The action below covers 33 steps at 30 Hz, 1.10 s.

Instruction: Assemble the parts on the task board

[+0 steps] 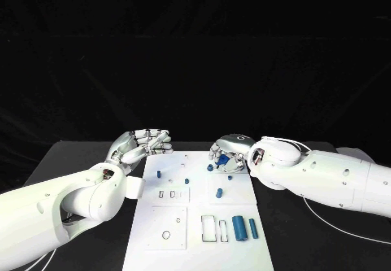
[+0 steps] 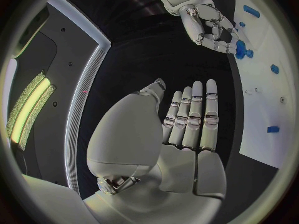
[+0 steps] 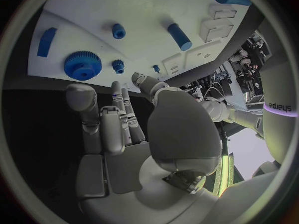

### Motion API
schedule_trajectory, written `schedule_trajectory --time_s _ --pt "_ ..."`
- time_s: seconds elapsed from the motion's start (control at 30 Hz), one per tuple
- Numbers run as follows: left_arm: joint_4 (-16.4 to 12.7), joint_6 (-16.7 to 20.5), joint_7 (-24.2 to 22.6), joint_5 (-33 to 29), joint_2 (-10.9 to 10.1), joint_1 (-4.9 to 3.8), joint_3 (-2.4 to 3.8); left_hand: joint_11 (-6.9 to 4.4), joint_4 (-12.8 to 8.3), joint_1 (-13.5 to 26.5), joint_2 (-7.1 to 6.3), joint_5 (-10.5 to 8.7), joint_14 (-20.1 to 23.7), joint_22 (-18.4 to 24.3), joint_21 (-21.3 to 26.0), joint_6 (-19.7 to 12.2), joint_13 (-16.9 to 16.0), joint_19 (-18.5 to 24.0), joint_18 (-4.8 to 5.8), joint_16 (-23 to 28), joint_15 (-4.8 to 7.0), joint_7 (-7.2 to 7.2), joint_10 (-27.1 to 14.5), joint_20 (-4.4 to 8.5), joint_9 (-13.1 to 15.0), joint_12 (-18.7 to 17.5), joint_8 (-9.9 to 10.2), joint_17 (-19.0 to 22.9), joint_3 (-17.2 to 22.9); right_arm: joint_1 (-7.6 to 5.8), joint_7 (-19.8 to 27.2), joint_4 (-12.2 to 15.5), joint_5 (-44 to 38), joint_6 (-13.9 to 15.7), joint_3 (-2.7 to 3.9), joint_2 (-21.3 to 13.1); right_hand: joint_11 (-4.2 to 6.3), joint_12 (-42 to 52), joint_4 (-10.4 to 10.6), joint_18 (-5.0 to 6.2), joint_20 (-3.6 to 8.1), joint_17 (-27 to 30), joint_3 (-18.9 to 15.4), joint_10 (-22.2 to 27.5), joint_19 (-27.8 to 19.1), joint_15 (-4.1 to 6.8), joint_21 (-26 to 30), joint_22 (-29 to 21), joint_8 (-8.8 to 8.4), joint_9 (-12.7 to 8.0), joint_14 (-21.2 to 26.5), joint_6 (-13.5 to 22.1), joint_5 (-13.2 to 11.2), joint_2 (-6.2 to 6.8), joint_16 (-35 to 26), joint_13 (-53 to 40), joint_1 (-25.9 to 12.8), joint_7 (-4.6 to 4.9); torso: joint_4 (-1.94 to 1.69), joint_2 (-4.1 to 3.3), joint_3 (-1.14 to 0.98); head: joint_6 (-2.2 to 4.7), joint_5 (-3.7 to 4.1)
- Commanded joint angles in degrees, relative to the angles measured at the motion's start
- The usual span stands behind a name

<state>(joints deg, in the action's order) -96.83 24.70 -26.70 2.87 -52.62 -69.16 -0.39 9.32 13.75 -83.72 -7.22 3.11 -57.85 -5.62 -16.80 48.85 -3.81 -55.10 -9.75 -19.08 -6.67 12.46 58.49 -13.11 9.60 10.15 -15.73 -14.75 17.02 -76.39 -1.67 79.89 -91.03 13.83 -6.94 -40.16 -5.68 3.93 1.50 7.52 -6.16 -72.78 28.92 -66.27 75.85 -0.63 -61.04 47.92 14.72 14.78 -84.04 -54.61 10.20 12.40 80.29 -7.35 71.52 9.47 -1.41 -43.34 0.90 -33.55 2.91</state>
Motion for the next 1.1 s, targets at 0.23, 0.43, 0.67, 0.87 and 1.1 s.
schedule_trajectory --time_s 0.23,0.43,0.67,0.87,1.1 --pt "-0.3 -1.7 0.1 0.2 0.0 -0.22 0.09 0.30 0.3 0.3 -0.47 0.09 -0.3 0.0 -0.2 -0.1 0.0 -0.3 -0.82 -0.1 -0.18 0.34 0.0 -0.05 0.0 -0.5 0.1 -0.2 0.2 0.05 -3.2 -1.0 -6.4 -1.7 0.02 1.3 -0.26 -0.1 0.5 -1.10 -0.38 -2.0 0.0 0.7 0.2 -0.50 -2.6 3.3 -0.47 0.3 -3.3 0.3 0.3 0.30 1.6 -0.2 0.5 0.27 -0.61 -0.60 0.22 -0.03 0.37" --pt "-0.9 -1.8 0.3 0.2 -0.5 -0.64 0.10 0.33 0.4 0.4 -0.49 0.09 -0.3 0.1 -0.2 -0.1 0.0 -0.4 -0.82 -0.1 -0.20 0.39 0.0 -0.05 0.0 -0.6 0.1 -0.2 0.2 0.08 -3.7 -1.5 -7.6 -2.3 0.01 1.9 -0.26 -0.1 0.6 -1.22 -0.47 -2.8 0.1 0.9 0.3 -0.53 -3.6 4.6 -0.51 0.4 -3.4 0.3 0.4 0.15 2.2 -0.2 0.7 0.22 -0.49 -1.20 0.19 0.45 0.20" --pt "-1.1 -1.8 0.4 0.2 -0.6 -0.93 0.11 0.37 0.4 0.5 -0.50 0.09 -0.2 0.1 -0.1 -0.2 0.0 -0.4 -0.81 -0.1 -0.22 0.43 0.0 -0.06 0.0 -0.6 0.2 -0.2 0.2 0.18 -3.9 -3.0 -8.0 -3.5 -0.03 3.0 -0.27 -0.1 0.8 -1.29 -0.55 -3.3 0.3 1.1 0.4 -0.53 -4.3 5.5 -0.64 0.4 -3.5 0.4 0.4 -0.02 2.6 -0.3 0.7 0.17 -0.66 -1.40 0.25 0.13 0.29" --pt "-1.0 -1.8 0.5 0.2 -0.6 -1.17 0.10 0.38 0.5 0.5 -0.51 0.09 -0.2 0.1 -0.1 -0.2 0.0 -0.4 -0.81 -0.1 -0.23 0.45 0.0 -0.06 0.0 -0.7 0.2 -0.3 0.2 0.27 -4.0 -3.0 -8.1 -4.1 -0.05 3.3 -0.23 0.0 0.9 -1.34 -0.58 -3.5 0.5 0.9 0.4 -0.53 -4.8 6.1 -0.57 0.6 -3.5 0.2 0.4 -0.26 2.8 -0.4 0.8 0.13 -0.88 -1.79 0.30 0.09 0.31" --pt "-0.8 -1.9 0.6 0.2 -0.4 -1.24 0.10 0.40 0.5 0.6 -0.51 0.09 -0.2 0.1 -0.1 -0.2 0.0 -0.4 -0.81 0.0 -0.26 0.47 -0.1 -0.07 0.0 -0.7 0.2 -0.3 0.2 0.33 -3.8 -3.2 -8.0 -4.0 -0.06 3.5 -0.01 0.4 1.2 -1.49 -0.57 -4.3 1.0 -0.1 0.5 -0.40 -6.1 7.8 -0.16 1.0 -3.6 -0.6 0.4 -0.78 3.4 -0.7 1.0 -0.06 -0.94 -1.97 0.34 0.04 0.32"
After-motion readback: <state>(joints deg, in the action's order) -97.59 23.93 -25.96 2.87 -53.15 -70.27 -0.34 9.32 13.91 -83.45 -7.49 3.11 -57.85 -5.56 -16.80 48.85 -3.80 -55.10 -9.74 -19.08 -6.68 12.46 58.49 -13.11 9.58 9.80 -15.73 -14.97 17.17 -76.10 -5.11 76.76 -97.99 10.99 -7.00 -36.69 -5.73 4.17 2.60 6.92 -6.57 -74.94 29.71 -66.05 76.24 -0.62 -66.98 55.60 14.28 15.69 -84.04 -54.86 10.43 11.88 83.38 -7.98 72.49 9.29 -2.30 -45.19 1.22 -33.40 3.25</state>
